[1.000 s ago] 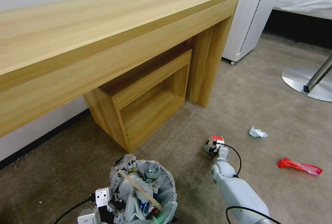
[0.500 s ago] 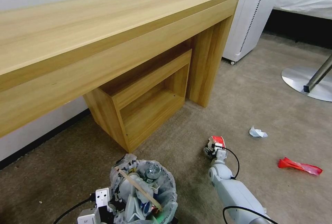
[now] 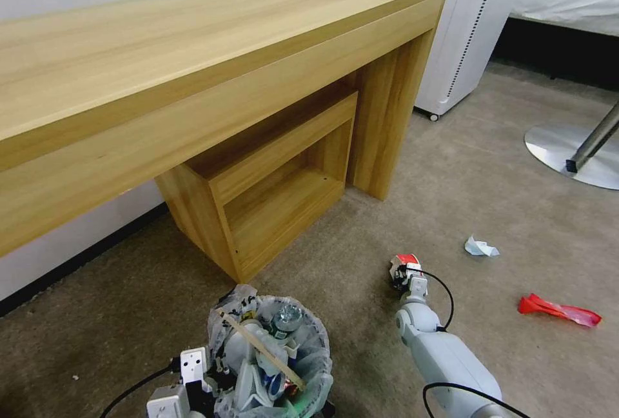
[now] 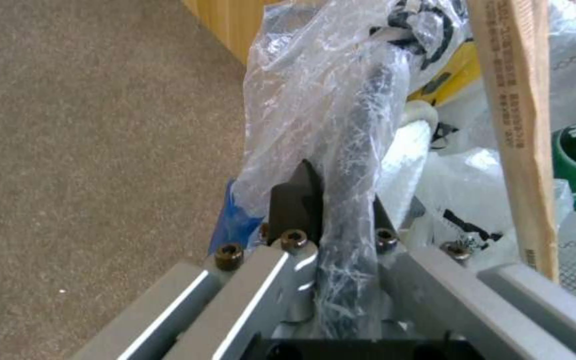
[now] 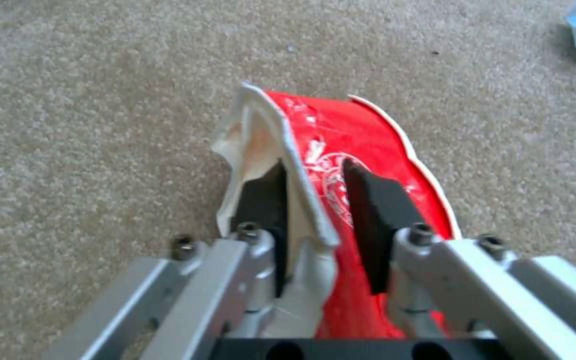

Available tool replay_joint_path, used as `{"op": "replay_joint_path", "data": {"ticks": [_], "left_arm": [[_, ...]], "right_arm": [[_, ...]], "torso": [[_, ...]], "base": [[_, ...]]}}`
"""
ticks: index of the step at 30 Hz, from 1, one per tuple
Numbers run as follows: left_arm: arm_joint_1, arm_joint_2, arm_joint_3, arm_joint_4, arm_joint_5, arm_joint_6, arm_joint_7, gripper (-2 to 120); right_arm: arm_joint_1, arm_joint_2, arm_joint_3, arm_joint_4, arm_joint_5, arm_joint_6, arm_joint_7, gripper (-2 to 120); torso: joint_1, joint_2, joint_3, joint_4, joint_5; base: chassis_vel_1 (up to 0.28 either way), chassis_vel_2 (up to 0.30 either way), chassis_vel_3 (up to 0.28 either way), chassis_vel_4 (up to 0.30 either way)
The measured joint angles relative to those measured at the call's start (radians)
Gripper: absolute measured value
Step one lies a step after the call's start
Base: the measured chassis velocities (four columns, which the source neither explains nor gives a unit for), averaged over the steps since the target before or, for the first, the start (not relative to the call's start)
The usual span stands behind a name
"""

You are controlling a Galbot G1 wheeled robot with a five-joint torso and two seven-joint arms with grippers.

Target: Pick up the trash bin and place the garbage on the floor into it.

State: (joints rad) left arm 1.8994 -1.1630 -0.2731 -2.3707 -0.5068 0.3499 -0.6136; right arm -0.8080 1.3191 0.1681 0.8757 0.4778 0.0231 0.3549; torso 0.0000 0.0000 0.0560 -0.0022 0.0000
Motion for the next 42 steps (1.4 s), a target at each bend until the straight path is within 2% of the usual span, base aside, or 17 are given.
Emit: {"op": "replay_joint_path", "data": {"ticks": [1, 3, 6, 14, 15, 16, 17, 18, 19, 20, 21, 24, 25, 28, 33, 35, 42], "left_arm": [[0.000, 0.000, 0.000, 0.000, 0.000, 0.000, 0.000, 0], [-0.001, 0.000, 0.000, 0.001, -0.002, 0.000, -0.002, 0], [-0.001, 0.000, 0.000, 0.001, -0.002, 0.000, -0.003, 0], [0.005, -0.007, 0.001, 0.003, 0.000, -0.001, -0.003, 0], [0.009, -0.010, 0.001, 0.002, 0.002, -0.002, -0.003, 0], [0.011, -0.012, 0.001, -0.001, 0.002, -0.002, -0.003, 0], [0.011, -0.012, 0.001, -0.001, 0.002, -0.002, -0.003, 0], [0.012, -0.013, -0.001, -0.012, -0.004, -0.001, -0.002, 0], [0.012, -0.012, -0.006, -0.020, -0.011, 0.000, -0.002, 0], [0.011, -0.011, -0.012, -0.028, -0.019, 0.002, -0.003, 0], [0.011, -0.011, -0.012, -0.028, -0.019, 0.002, -0.003, 0], [-0.005, -0.020, -0.017, -0.048, -0.048, 0.012, -0.015, 0], [-0.005, -0.020, -0.017, -0.048, -0.048, 0.012, -0.015, 0], [-0.012, -0.028, -0.025, -0.061, -0.081, 0.014, -0.022, 0], [-0.017, -0.030, -0.041, -0.075, -0.129, 0.019, -0.030, 0], [-0.016, -0.030, -0.050, -0.082, -0.148, 0.032, -0.027, 0], [-0.020, -0.055, -0.050, -0.071, -0.142, 0.038, -0.021, 0]], "right_arm": [[0.000, 0.000, 0.000, 0.000, 0.000, 0.000, 0.000, 18], [0.000, -0.005, -0.005, 0.003, 0.004, 0.001, -0.001, 7], [0.000, -0.006, -0.007, 0.006, 0.006, 0.003, -0.001, 1], [-0.041, -0.019, -0.006, 0.066, 0.017, 0.012, -0.008, 0], [-0.061, -0.035, 0.005, 0.114, 0.027, 0.042, -0.049, 0], [-0.077, -0.054, 0.026, 0.167, 0.029, 0.134, -0.144, 0], [-0.077, -0.054, 0.026, 0.167, 0.029, 0.134, -0.144, 0], [-0.093, -0.084, 0.044, 0.257, 0.054, 0.269, -0.323, 0], [-0.107, -0.121, 0.048, 0.350, 0.105, 0.330, -0.443, 0], [-0.122, -0.164, 0.049, 0.440, 0.164, 0.356, -0.535, 0], [-0.122, -0.164, 0.049, 0.440, 0.164, 0.356, -0.535, 0], [-0.156, -0.282, 0.027, 0.656, 0.299, 0.380, -0.714, 0], [-0.156, -0.282, 0.027, 0.656, 0.299, 0.380, -0.714, 0], [-0.187, -0.360, -0.006, 0.824, 0.383, 0.373, -0.838, 0], [-0.200, -0.425, -0.049, 0.923, 0.414, 0.368, -0.957, 0], [-0.201, -0.477, -0.108, 0.978, 0.442, 0.355, -1.004, 0], [-0.186, -0.553, -0.295, 1.071, 0.488, 0.318, -0.987, 0]], "torso": [[0.000, 0.000, 0.000, 0.0000, 0.0000], [0.000, 0.000, 0.000, 0.0000, 0.0000], [0.000, 0.000, 0.000, 0.0000, 0.0000], [0.000, 0.000, 0.000, 0.0000, 0.0002], [0.000, 0.000, 0.000, 0.0000, 0.0002], [0.000, 0.000, 0.000, -0.0001, 0.0000], [0.000, 0.000, 0.000, -0.0001, 0.0000], [0.000, 0.000, 0.000, 0.0000, 0.0002], [0.000, 0.000, 0.000, 0.0003, 0.0005], [0.000, 0.000, 0.000, 0.0003, -0.0001], [0.000, 0.000, 0.000, 0.0003, -0.0001], [0.000, 0.000, 0.000, -0.0003, -0.0001], [0.000, 0.000, 0.000, -0.0003, -0.0001], [0.000, 0.000, 0.000, 0.0000, -0.0003], [0.000, 0.000, 0.000, 0.0000, -0.0001], [0.000, 0.000, 0.000, 0.0000, 0.0002], [0.000, 0.000, 0.000, 0.0000, -0.0002]], "base": [[0.000, 0.000, 0.000, 0.000], [0.000, 0.000, 0.000, 0.000], [0.000, 0.000, 0.000, 0.000], [0.000, 0.000, 0.000, 0.000], [0.000, 0.000, 0.000, 0.000], [0.000, 0.000, 0.000, 0.000], [0.000, 0.000, 0.000, 0.000], [0.000, 0.000, 0.000, 0.000], [0.000, 0.000, 0.000, 0.000], [0.000, 0.000, 0.000, 0.000], [0.000, 0.000, 0.000, 0.000], [0.000, 0.000, 0.000, 0.000], [0.000, 0.000, 0.000, 0.000], [0.000, 0.000, 0.000, 0.000], [0.000, 0.000, 0.000, 0.000], [0.000, 0.000, 0.000, 0.000], [0.000, 0.000, 0.000, 0.000]]}}
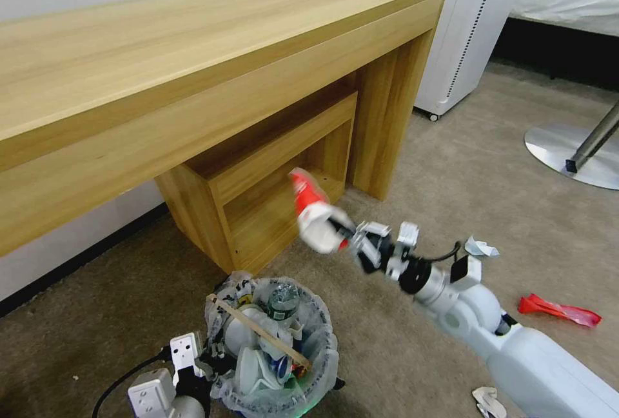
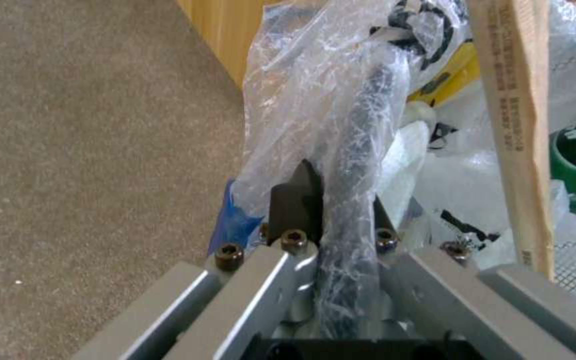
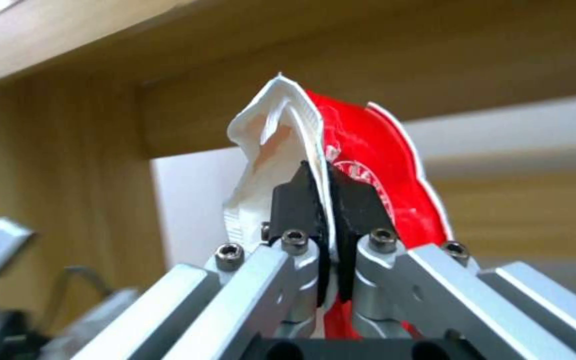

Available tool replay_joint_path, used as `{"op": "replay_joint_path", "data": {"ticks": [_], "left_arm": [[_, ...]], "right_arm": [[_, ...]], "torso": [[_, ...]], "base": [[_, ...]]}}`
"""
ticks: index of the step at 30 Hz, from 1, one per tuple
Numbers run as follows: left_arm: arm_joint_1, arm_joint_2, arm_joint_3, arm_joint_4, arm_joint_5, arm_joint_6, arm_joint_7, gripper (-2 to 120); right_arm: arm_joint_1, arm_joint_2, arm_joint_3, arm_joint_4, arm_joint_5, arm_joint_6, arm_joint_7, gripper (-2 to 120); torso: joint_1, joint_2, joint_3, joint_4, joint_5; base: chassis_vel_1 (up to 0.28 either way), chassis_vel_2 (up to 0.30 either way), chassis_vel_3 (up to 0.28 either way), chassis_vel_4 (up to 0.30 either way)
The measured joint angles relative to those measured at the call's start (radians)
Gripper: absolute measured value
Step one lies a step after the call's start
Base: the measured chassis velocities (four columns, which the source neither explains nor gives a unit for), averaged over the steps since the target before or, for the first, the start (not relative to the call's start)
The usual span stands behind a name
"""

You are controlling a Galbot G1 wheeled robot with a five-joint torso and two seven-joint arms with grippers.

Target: Pick up the trash bin and place the garbage on the floor into it.

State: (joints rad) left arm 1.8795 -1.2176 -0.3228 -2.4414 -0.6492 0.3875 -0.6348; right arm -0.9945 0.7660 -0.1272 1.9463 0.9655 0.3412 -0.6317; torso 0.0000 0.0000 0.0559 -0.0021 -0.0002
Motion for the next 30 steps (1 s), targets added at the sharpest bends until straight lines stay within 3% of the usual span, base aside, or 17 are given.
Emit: {"op": "replay_joint_path", "data": {"ticks": [3, 11, 30], "left_arm": [[0.002, -0.013, -0.005, 0.006, 0.009, 0.000, 0.002, 0], [0.008, -0.029, -0.018, 0.014, 0.020, 0.000, 0.000, 0], [0.023, -0.048, -0.007, 0.020, 0.057, -0.005, 0.002, 0]], "right_arm": [[0.001, 0.000, -0.111, 0.009, 0.001, -0.015, 0.042, 0], [-0.025, 0.016, -0.263, -0.027, -0.041, -0.021, 0.138, 0], [0.005, 0.089, -0.407, -0.163, -0.063, -0.008, 0.233, 0]], "torso": [[0.000, 0.000, 0.000, 0.0000, 0.0001], [0.000, 0.000, 0.000, 0.0000, 0.0000], [0.000, 0.000, 0.000, 0.0000, 0.0001]], "base": [[0.000, 0.000, 0.000, 0.000], [0.000, 0.000, 0.000, 0.000], [0.000, 0.000, 0.000, 0.000]]}}
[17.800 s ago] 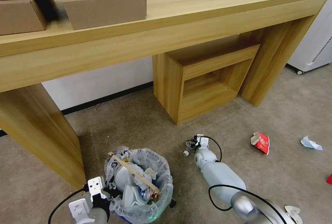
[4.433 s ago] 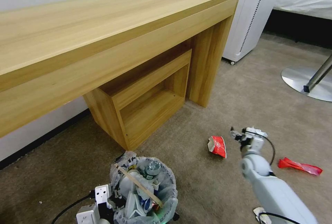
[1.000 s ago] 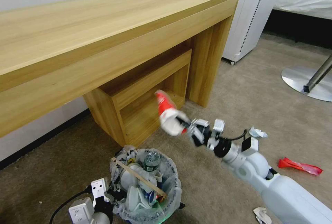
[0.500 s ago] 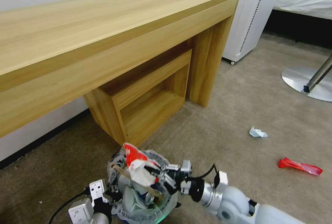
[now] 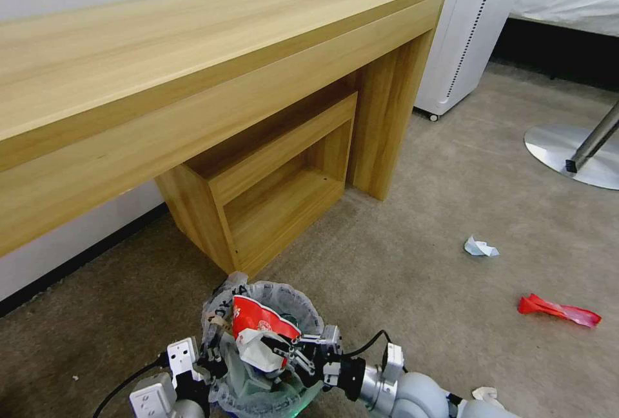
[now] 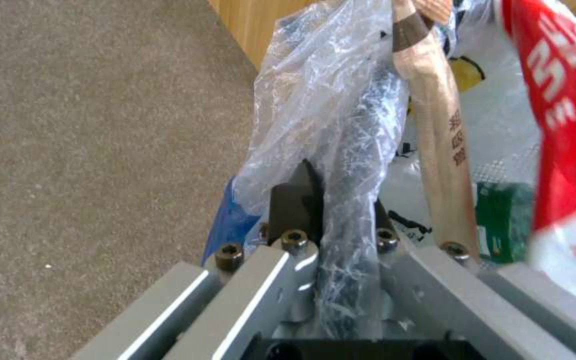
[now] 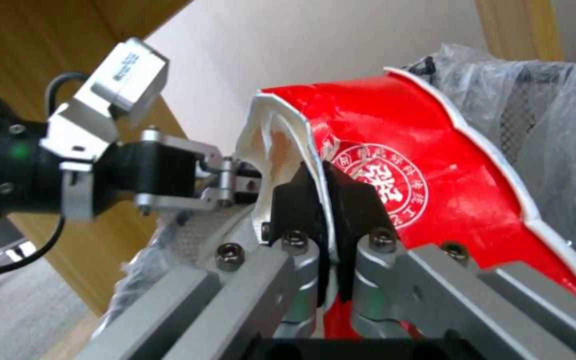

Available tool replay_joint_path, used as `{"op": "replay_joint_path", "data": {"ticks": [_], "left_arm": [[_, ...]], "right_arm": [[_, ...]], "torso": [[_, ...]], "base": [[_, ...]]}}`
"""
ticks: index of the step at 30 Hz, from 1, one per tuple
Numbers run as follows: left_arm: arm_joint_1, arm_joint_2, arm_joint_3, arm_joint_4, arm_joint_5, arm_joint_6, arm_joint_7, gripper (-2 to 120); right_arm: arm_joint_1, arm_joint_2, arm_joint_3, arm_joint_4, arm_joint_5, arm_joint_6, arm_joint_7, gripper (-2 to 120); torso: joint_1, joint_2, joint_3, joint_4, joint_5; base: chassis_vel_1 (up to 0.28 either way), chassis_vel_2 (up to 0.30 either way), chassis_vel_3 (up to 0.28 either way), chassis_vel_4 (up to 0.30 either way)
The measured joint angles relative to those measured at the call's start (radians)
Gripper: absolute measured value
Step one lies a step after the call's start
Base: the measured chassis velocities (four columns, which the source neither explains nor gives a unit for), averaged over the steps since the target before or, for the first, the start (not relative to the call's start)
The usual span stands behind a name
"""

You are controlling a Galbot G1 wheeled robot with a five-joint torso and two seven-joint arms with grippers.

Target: Pick up the trash bin and place the garbage on the floor into it.

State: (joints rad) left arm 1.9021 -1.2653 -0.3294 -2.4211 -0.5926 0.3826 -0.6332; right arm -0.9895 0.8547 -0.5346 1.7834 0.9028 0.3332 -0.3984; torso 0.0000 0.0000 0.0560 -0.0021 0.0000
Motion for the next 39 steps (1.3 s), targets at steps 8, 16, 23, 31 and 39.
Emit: {"op": "replay_joint_path", "data": {"ticks": [8, 16, 23, 31, 39], "left_arm": [[0.008, -0.007, 0.015, 0.000, 0.020, -0.003, 0.005, 0], [0.013, -0.006, 0.017, 0.000, 0.028, -0.002, 0.006, 0], [0.020, -0.007, 0.014, -0.003, 0.036, -0.004, 0.006, 0], [0.022, -0.025, 0.023, -0.003, 0.054, -0.004, 0.015, 0], [0.023, -0.030, 0.024, 0.000, 0.059, -0.004, 0.020, 0]], "right_arm": [[-0.005, 0.008, -0.006, -0.021, -0.014, -0.008, 0.053, 0], [-0.018, 0.031, -0.029, -0.076, -0.056, 0.001, 0.050, 0], [-0.013, 0.038, -0.032, -0.078, -0.077, 0.001, 0.047, 0], [-0.008, 0.023, -0.009, -0.073, -0.091, -0.008, 0.001, 17], [-0.007, 0.019, -0.003, -0.077, -0.108, -0.010, -0.017, 42]], "torso": [[0.000, 0.000, 0.000, -0.0001, -0.0001], [0.000, 0.000, 0.000, 0.0000, 0.0001], [0.000, 0.000, 0.000, -0.0001, 0.0000], [0.000, 0.000, 0.000, -0.0001, 0.0000], [0.000, 0.000, 0.000, -0.0001, 0.0000]], "base": [[0.000, 0.000, 0.000, 0.000], [0.000, 0.000, 0.000, 0.000], [0.000, 0.000, 0.000, 0.000], [0.000, 0.000, 0.000, 0.000], [0.000, 0.000, 0.000, 0.000]]}}
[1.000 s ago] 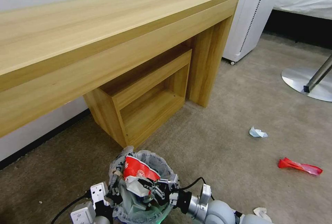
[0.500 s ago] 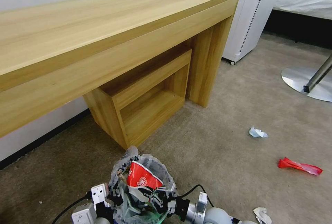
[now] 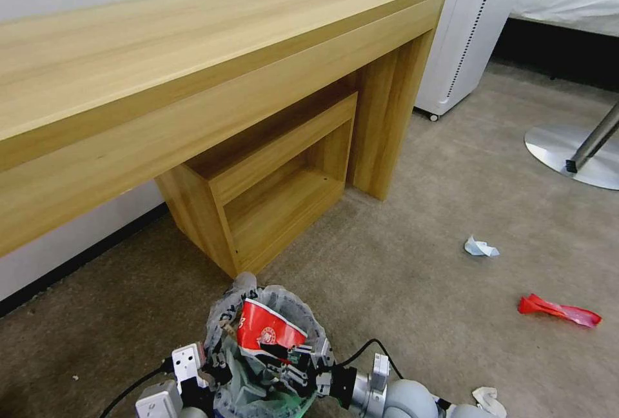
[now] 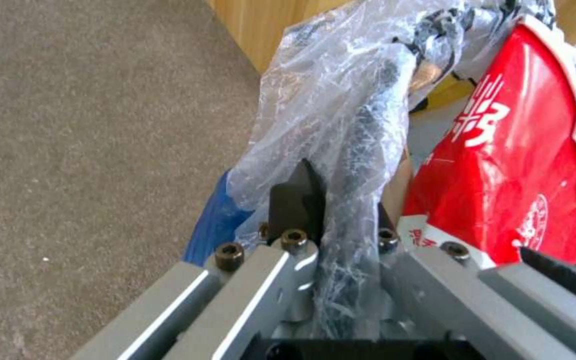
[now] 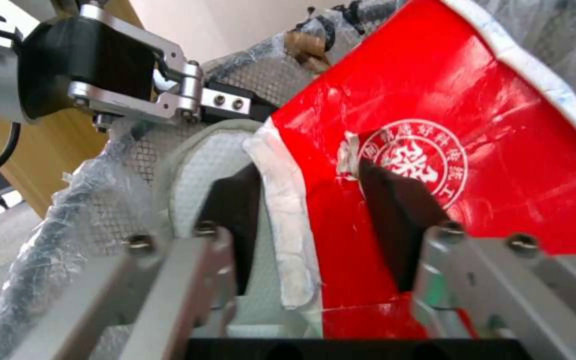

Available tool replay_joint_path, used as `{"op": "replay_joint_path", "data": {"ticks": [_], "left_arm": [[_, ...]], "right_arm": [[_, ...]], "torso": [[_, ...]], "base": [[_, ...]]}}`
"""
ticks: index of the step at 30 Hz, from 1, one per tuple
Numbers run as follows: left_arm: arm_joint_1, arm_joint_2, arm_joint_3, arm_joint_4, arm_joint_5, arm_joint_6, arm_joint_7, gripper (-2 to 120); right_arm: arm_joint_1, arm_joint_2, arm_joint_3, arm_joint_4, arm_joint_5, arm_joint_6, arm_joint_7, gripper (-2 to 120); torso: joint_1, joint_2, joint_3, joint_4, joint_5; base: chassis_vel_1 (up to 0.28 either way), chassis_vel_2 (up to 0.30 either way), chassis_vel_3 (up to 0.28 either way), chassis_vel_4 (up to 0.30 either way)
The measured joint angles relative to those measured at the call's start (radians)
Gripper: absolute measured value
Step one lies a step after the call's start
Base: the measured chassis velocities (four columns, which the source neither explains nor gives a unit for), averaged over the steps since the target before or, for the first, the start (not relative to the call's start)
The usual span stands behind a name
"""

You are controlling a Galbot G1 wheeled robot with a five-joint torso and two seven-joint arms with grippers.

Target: Pick up the trash bin and place the garbage on the floor into it.

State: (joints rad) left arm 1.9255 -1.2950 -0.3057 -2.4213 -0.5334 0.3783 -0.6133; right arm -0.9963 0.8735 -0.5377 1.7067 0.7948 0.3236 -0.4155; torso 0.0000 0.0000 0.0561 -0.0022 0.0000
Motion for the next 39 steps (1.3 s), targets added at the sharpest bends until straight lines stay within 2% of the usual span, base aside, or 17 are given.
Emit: {"op": "replay_joint_path", "data": {"ticks": [1, 3, 6, 9, 10, 11, 13, 16, 30, 39], "left_arm": [[-0.001, 0.001, -0.002, 0.000, 0.000, 0.000, 0.000, 0], [-0.001, 0.001, -0.003, 0.000, -0.001, 0.000, 0.000, 0], [-0.001, 0.000, -0.006, 0.000, -0.003, -0.001, 0.001, 0], [-0.002, 0.004, -0.009, -0.003, -0.008, -0.001, 0.002, 0], [-0.002, 0.010, -0.014, -0.004, -0.017, -0.001, 0.004, 0], [-0.002, 0.010, -0.014, -0.004, -0.017, -0.001, 0.004, 0], [-0.002, 0.011, -0.019, -0.007, -0.018, -0.001, 0.002, 0], [0.001, 0.006, -0.016, -0.007, -0.015, -0.001, 0.002, 0], [0.016, -0.016, -0.007, -0.007, 0.017, -0.002, 0.012, 0], [0.015, -0.021, -0.020, -0.009, 0.020, -0.003, 0.012, 0]], "right_arm": [[0.005, -0.001, 0.001, -0.001, 0.000, 0.000, 0.000, 49], [0.008, -0.001, 0.003, -0.001, 0.000, 0.000, 0.000, 52], [0.022, -0.003, 0.021, 0.015, 0.008, -0.003, 0.004, 69], [0.027, -0.007, 0.029, 0.040, 0.016, -0.012, 0.008, 74], [0.038, -0.009, 0.042, 0.078, 0.033, -0.022, 0.015, 82], [0.038, -0.009, 0.042, 0.078, 0.033, -0.022, 0.015, 82], [0.052, -0.010, 0.053, 0.094, 0.049, -0.029, 0.018, 92], [0.068, -0.011, 0.064, 0.096, 0.061, -0.032, 0.019, 99], [0.051, -0.022, 0.085, 0.104, 0.044, -0.041, 0.022, 100], [0.014, -0.073, 0.072, 0.140, 0.036, -0.097, -0.017, 100]], "torso": [[0.000, 0.000, 0.000, 0.0000, 0.0000], [0.000, 0.000, 0.000, 0.0000, 0.0001], [0.000, 0.000, 0.000, 0.0000, 0.0000], [0.000, 0.000, 0.000, 0.0000, 0.0000], [0.000, 0.000, 0.000, 0.0000, 0.0000], [0.000, 0.000, 0.000, 0.0000, 0.0000], [0.000, 0.000, 0.000, 0.0000, -0.0001], [0.000, 0.000, 0.000, 0.0001, -0.0001], [0.000, 0.000, 0.000, 0.0001, 0.0000], [0.000, 0.000, 0.000, 0.0000, 0.0000]], "base": [[0.000, 0.000, 0.000, 0.000], [0.000, 0.000, 0.000, 0.000], [0.000, 0.000, 0.000, 0.000], [0.000, 0.000, 0.000, 0.000], [0.000, 0.000, 0.000, 0.000], [0.000, 0.000, 0.000, 0.000], [0.000, 0.000, 0.000, 0.000], [0.000, 0.000, 0.000, 0.000], [0.000, 0.000, 0.000, 0.000], [0.000, 0.000, 0.000, 0.000]]}}
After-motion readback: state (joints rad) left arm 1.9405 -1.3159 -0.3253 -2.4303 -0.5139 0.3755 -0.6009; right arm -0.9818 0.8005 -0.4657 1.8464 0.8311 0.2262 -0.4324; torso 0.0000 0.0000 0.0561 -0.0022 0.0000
